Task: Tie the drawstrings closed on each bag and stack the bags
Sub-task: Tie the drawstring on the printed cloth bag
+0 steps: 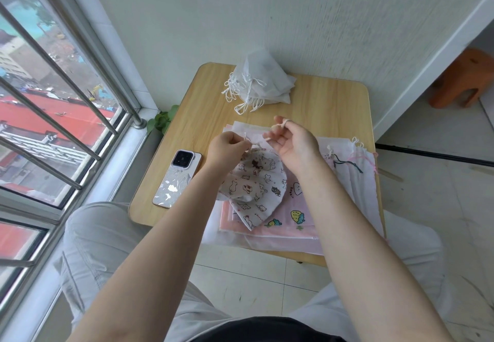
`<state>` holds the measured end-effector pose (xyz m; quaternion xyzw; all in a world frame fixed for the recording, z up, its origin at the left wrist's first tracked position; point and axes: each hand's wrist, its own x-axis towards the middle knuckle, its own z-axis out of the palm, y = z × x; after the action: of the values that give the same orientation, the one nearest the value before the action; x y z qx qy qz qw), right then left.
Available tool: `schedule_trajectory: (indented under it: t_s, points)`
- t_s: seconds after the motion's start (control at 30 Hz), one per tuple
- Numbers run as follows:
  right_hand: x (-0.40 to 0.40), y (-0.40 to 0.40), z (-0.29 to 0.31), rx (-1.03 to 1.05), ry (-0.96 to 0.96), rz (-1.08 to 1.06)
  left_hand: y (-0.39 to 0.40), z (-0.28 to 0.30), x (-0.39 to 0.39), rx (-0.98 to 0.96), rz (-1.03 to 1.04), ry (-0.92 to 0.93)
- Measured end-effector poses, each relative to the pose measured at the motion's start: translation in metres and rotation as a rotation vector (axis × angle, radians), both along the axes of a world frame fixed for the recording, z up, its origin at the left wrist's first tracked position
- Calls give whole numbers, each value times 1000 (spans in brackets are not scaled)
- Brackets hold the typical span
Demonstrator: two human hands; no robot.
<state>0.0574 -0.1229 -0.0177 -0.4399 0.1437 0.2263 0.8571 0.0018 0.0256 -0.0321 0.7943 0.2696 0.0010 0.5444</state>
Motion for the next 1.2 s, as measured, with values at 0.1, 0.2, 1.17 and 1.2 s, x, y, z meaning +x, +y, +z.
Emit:
schedule_trajectory:
  t_s: [0.1, 0.2, 1.17, 1.2]
  points:
    - [-1, 0, -4, -245, -64, -4, 5, 0, 1, 98, 93, 37]
    - [-4, 2, 2, -526, -266, 72, 4, 0, 0, 76, 85, 40]
    - [-4, -5, 12, -1365, -785, 667, 10, -5, 3, 866, -274, -256]
    - [-3, -5, 12, -1356, -777, 656, 9, -4, 4, 860, -274, -233]
